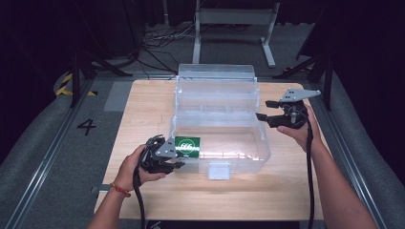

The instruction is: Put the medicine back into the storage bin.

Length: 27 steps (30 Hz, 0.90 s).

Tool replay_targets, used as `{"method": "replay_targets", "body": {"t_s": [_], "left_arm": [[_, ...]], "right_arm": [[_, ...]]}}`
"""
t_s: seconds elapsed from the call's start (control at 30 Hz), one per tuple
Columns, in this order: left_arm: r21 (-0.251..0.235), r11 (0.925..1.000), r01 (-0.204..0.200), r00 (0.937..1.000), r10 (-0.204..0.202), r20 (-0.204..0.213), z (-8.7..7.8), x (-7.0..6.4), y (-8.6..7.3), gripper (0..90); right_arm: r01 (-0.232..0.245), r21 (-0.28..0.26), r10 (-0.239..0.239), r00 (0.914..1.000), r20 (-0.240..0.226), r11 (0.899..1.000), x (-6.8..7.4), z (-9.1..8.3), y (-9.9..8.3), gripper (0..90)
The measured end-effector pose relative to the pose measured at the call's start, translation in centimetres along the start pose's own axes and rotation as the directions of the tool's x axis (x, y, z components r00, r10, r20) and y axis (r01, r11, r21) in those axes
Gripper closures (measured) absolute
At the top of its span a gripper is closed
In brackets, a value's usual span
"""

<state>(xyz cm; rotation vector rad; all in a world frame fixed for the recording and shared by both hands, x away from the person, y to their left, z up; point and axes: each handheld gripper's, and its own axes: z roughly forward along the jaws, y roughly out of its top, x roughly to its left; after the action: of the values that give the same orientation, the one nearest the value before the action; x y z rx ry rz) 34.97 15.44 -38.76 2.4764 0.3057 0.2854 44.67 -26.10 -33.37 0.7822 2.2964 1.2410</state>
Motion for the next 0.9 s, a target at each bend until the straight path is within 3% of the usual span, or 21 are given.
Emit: {"method": "replay_targets", "body": {"t_s": [0.27,0.33,0.5,0.53,0.57,0.67,0.9], "left_arm": [[-0.021,0.9998,-0.005,0.9992,0.006,0.040,-0.3,0.5,-0.1,72.6],[-0.018,0.9998,-0.005,0.9990,0.006,0.044,-0.2,0.5,-0.1,72.6],[0.035,0.9993,-0.009,0.9993,0.007,0.037,0.6,0.3,0.5,70.6],[0.083,0.9964,-0.018,0.9996,0.016,0.023,1.2,0.1,0.8,72.8],[0.095,0.9952,-0.022,0.9995,0.020,0.026,1.6,0.1,0.9,75.0],[0.093,0.9950,-0.039,0.9989,0.036,0.030,1.7,0.0,1.1,77.9],[0.094,0.9952,-0.025,0.9989,0.021,0.042,1.6,0.2,1.0,78.1]], "right_arm": [[0.017,-0.019,-0.017,0.9997,-0.020,1.000,-1.0,0.8,2.0,40.3],[0.039,-0.011,-0.039,0.9990,-0.022,0.999,-1.2,1.3,2.6,41.1],[0.066,0.014,-0.065,0.9973,-0.033,0.998,-1.7,3.0,4.1,41.5],[0.068,0.018,-0.067,0.9963,-0.054,0.998,-1.9,3.8,4.5,42.2],[0.071,0.023,-0.070,0.9961,-0.055,0.997,-2.0,4.1,4.7,42.5],[0.080,0.048,-0.077,0.9947,-0.069,0.996,-2.2,5.2,5.1,43.1],[0.082,0.069,-0.077,0.9936,-0.083,0.994,-2.9,6.7,5.5,44.9]]}}
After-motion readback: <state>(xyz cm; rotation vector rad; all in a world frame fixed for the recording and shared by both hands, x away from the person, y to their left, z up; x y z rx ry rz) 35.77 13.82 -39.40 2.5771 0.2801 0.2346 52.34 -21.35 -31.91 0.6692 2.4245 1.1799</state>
